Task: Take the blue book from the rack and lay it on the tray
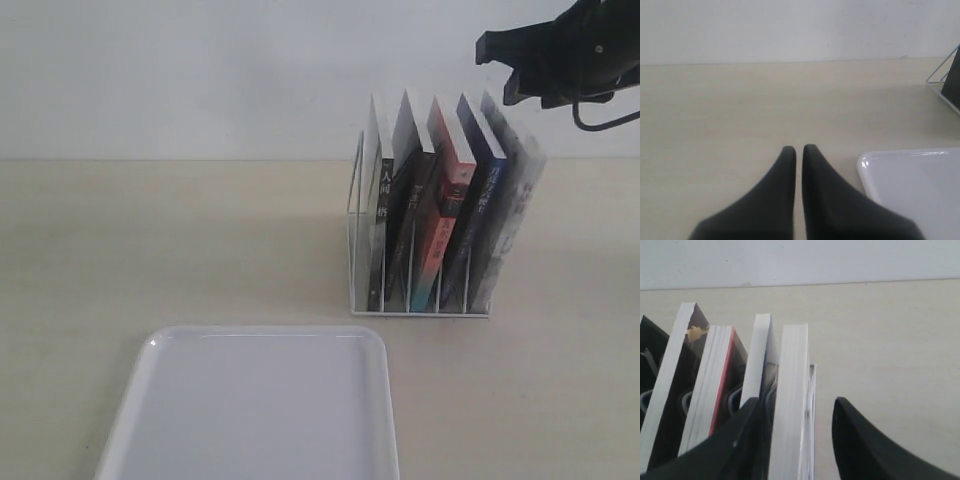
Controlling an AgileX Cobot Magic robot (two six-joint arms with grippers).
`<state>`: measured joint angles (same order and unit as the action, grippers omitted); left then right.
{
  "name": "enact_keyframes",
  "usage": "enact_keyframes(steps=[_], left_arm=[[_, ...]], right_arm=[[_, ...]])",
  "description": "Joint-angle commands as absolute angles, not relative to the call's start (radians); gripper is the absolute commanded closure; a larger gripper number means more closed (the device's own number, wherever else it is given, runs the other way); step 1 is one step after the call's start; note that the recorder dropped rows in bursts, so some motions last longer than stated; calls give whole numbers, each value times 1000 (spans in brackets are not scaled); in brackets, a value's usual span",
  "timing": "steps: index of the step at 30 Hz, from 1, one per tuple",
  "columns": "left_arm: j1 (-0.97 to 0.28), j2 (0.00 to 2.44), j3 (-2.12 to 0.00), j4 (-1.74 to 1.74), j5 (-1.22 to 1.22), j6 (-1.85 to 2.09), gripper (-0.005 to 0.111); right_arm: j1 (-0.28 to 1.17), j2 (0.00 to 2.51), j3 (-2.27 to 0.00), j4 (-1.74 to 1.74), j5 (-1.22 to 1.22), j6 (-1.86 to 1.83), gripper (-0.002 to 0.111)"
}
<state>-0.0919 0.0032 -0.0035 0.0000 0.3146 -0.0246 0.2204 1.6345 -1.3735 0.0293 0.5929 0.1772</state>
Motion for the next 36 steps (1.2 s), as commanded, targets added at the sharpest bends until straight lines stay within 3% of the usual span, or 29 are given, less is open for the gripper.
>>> enact_keyframes(steps=[1, 11, 23, 36], left_arm=[[-90, 0, 0, 0, 309, -31, 103], [-90, 0, 0, 0, 309, -31, 103], [-90, 0, 0, 0, 309, -31, 103], [-90, 0, 0, 0, 309, -31, 103]], right_arm=[[219, 1627, -1377, 18, 570, 161, 61], [236, 1597, -1388, 72, 567, 105, 61], [492, 1608, -1518, 60, 570, 97, 61], [488, 1737, -1518, -41, 565, 223, 61]])
